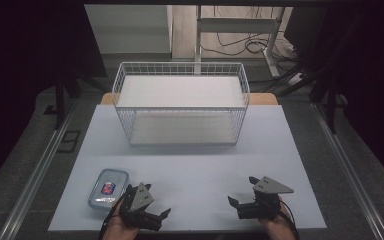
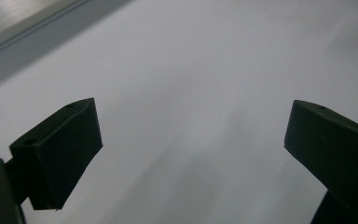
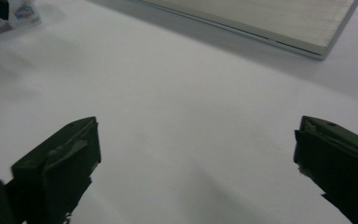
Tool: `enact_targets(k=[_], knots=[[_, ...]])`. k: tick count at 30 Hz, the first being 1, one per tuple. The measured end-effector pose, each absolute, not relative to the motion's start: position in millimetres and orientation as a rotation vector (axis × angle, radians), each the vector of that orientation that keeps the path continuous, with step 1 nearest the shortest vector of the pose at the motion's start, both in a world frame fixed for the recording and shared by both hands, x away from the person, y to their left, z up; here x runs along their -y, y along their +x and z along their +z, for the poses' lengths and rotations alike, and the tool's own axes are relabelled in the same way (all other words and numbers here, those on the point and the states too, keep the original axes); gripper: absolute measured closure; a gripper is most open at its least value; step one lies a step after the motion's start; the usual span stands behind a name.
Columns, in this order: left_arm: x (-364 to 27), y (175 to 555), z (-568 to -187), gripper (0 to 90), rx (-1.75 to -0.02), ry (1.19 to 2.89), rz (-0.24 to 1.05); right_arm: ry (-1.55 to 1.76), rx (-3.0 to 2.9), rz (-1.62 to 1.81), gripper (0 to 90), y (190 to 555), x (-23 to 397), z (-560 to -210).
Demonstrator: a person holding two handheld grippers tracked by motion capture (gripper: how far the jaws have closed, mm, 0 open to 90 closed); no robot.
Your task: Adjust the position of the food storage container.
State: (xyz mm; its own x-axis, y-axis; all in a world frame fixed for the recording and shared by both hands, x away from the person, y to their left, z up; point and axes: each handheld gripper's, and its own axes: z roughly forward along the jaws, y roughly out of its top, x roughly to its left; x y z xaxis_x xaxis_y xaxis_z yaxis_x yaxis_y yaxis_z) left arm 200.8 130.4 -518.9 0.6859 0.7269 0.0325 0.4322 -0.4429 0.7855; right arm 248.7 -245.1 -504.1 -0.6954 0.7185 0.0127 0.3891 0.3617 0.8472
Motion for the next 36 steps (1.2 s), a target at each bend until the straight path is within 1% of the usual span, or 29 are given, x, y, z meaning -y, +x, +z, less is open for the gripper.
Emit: enact_targets(k=[3,7,8,10,12,16,17,19,23,24,25,26,27,28,29,30,32,33,34,36], knots=[[-135,205,-523,1.9,-0.927,2.088,0.449,1.017,-2.241,1.255,0.0,249,242,-506],[-137,207,-524,0.0,-0.94,2.091,0.453,1.022,-2.227,1.213,0.0,250,241,-507],[-138,209,-523,0.0,-0.944,2.077,0.422,1.016,-2.223,1.183,0.0,250,240,-507],[-137,210,-523,0.0,-0.934,2.094,0.402,1.013,-2.239,1.183,0.0,250,240,-507],[-135,209,-523,0.4,-0.92,2.13,0.426,1.014,-2.245,1.171,0.0,250,240,-508],[-133,208,-521,1.6,-0.913,2.14,0.429,1.007,-2.252,1.162,0.0,250,239,-508],[-133,207,-518,4.9,-0.914,2.131,0.452,1.006,-2.254,1.161,0.0,250,239,-508],[-136,207,-513,10.7,-0.918,2.107,0.456,1.007,-2.254,1.159,0.0,250,240,-507],[-147,207,-504,28.6,-0.929,2.057,0.457,1.009,-2.255,1.154,0.0,250,240,-507],[-153,207,-500,28.6,-0.94,2.044,0.457,1.008,-2.257,1.149,0.0,250,240,-507],[-158,208,-498,39.8,-0.956,2.034,0.461,1.01,-2.26,1.138,0.0,251,240,-508],[-168,209,-493,43.6,-0.988,2.011,0.474,1.012,-2.26,1.135,0.0,251,240,-508],[-168,209,-493,47.9,-0.988,2.011,0.474,1.012,-2.26,1.135,0.0,251,240,-508],[-181,210,-490,54.7,-1.026,1.991,0.497,1.014,-2.26,1.132,0.0,250,240,-507],[-181,210,-490,59.1,-1.026,1.991,0.497,1.014,-2.26,1.132,0.0,250,240,-507],[-197,210,-487,66.4,-1.062,1.968,0.518,1.013,-2.258,1.131,0.0,250,240,-507],[-209,210,-485,74.6,-1.077,1.955,0.547,1.012,-2.26,1.132,0.0,251,240,-507],[-209,210,-485,80.4,-1.077,1.955,0.547,1.012,-2.26,1.132,0.0,251,240,-507],[-223,210,-484,85.5,-1.101,1.947,0.571,1.016,-2.263,1.13,0.0,251,241,-507],[-239,210,-485,89.7,-1.137,1.927,0.593,1.017,-2.266,1.127,0.0,251,241,-507]])
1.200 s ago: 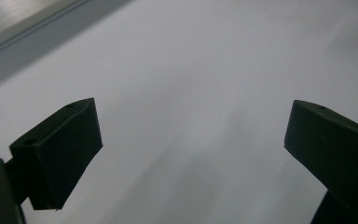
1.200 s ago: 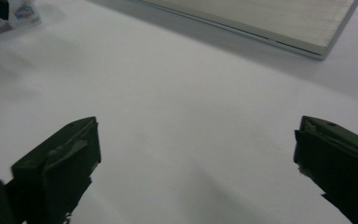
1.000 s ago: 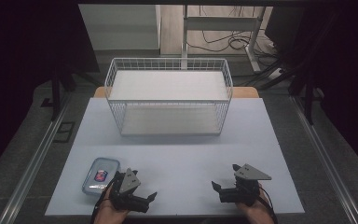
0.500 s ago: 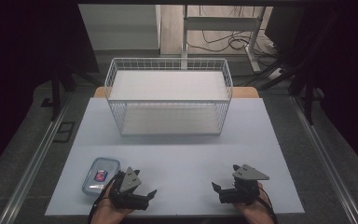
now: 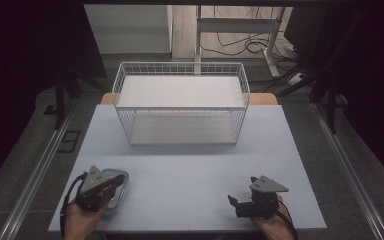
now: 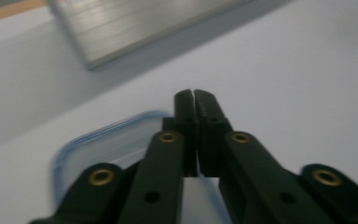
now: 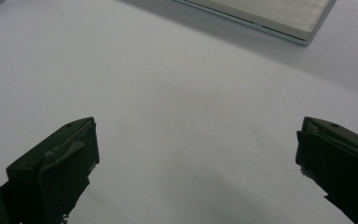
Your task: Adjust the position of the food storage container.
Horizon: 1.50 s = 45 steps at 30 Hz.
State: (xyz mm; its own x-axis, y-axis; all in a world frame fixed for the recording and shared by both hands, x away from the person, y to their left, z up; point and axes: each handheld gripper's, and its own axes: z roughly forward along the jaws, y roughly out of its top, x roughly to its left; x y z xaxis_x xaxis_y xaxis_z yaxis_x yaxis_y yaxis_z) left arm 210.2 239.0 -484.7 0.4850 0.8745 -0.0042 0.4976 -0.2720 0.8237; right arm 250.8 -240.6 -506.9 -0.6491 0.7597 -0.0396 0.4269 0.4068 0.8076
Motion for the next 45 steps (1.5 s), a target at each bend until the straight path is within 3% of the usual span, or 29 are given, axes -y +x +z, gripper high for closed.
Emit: enact_targets(k=[8,14,19,29,36,40,45], knots=[[-298,212,-496,89.9,-1.33,1.824,0.674,1.015,-2.269,1.114,0.0,251,240,-507],[-316,223,-513,89.9,-1.429,1.811,0.598,1.033,-2.281,1.11,0.0,253,239,-509],[-311,237,-518,89.9,-1.419,1.834,0.502,1.022,-2.288,1.093,0.0,253,238,-510],[-290,252,-518,90.0,-1.376,1.887,0.445,1.03,-2.296,1.072,0.0,254,234,-509],[-246,269,-513,90.0,-1.231,2.024,0.408,1.056,-2.31,1.062,0.0,255,236,-509],[-249,266,-510,90.0,-1.234,1.995,0.402,1.056,-2.316,1.05,0.0,255,236,-509],[-283,226,-498,90.0,-1.297,1.867,0.497,1.058,-2.318,1.037,0.0,255,236,-509]])
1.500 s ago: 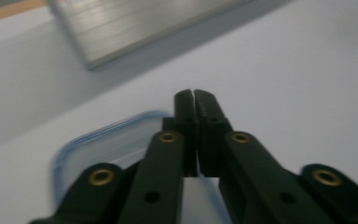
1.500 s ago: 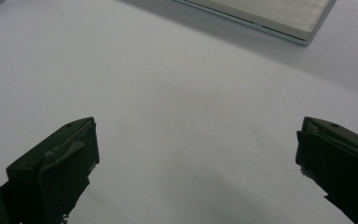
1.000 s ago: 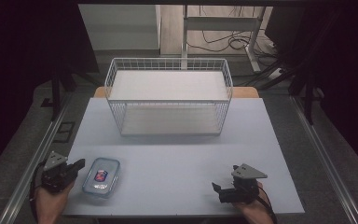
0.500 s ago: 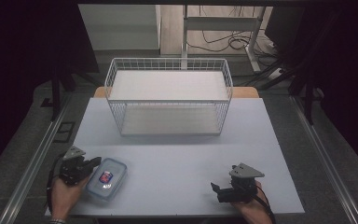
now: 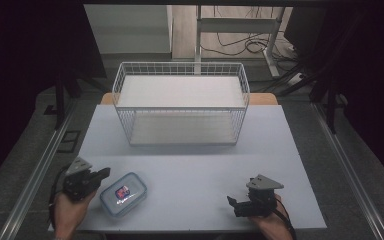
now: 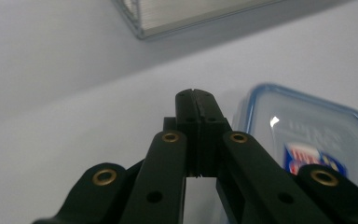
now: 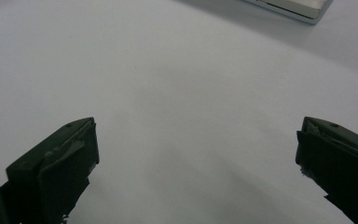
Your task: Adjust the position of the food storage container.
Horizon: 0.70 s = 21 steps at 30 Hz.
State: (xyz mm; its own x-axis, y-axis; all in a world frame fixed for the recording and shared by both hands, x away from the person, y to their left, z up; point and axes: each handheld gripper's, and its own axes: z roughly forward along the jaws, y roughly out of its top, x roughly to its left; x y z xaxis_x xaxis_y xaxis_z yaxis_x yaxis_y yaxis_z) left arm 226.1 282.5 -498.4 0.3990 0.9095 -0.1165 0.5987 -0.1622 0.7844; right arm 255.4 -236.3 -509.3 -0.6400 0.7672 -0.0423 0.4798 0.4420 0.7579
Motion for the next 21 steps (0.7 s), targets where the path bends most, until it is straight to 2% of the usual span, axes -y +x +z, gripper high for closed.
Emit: enact_targets(k=[6,11,15,21], knots=[[-287,186,-498,89.9,-1.305,1.863,0.541,1.059,-2.319,1.041,0.0,255,235,-508],[-282,152,-514,89.9,-1.343,1.914,0.485,1.04,-2.334,1.044,0.0,255,230,-508],[-278,143,-526,89.9,-1.371,1.955,0.432,1.023,-2.351,1.046,0.0,254,225,-506],[-271,151,-527,89.8,-1.372,1.995,0.43,1.022,-2.383,1.053,0.0,256,221,-507]])
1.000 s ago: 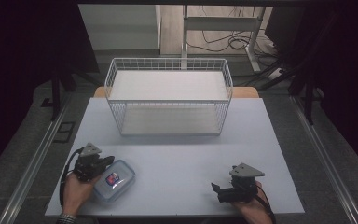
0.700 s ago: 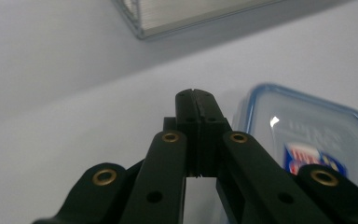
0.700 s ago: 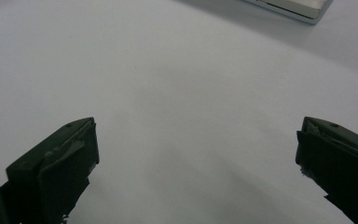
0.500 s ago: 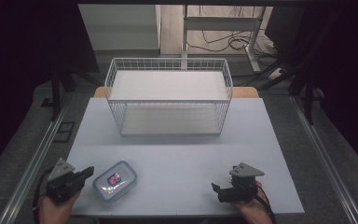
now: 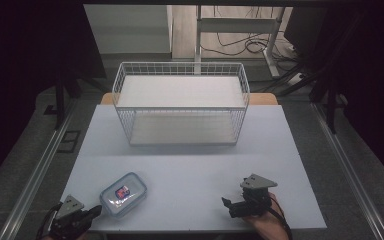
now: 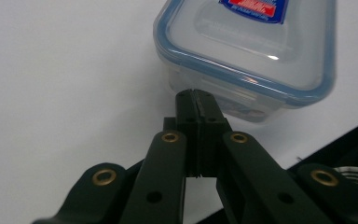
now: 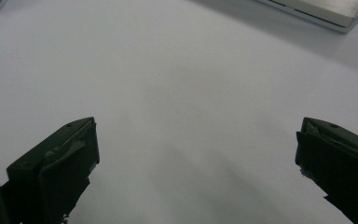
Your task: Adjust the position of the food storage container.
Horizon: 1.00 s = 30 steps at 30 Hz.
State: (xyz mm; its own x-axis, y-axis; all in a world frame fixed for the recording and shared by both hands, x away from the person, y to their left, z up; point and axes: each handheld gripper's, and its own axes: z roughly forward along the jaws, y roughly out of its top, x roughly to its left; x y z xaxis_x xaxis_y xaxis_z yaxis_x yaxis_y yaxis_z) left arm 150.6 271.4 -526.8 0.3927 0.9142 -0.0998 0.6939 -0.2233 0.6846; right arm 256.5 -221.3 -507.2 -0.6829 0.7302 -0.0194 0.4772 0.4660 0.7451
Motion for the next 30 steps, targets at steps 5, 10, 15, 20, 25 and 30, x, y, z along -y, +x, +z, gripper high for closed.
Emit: enact_targets(k=[5,10,15,20,25,30], knots=[[-264,169,-529,89.8,-1.37,2.004,0.424,1.021,-2.413,1.101,0.0,259,219,-505],[-257,187,-530,89.7,-1.367,1.989,0.387,1.019,-2.418,1.132,6.9,263,217,-504],[-251,203,-531,89.4,-1.36,1.999,0.375,1.002,-2.452,1.146,18.8,271,215,-505],[-241,228,-530,88.9,-1.339,2.016,0.38,0.961,-2.462,1.152,30.2,278,206,-502],[-229,241,-529,88.5,-1.302,2.038,0.369,0.953,-2.477,1.145,38.2,285,197,-502],[-210,253,-528,88.0,-1.237,2.064,0.336,0.97,-2.483,1.13,50.2,297,185,-500]])
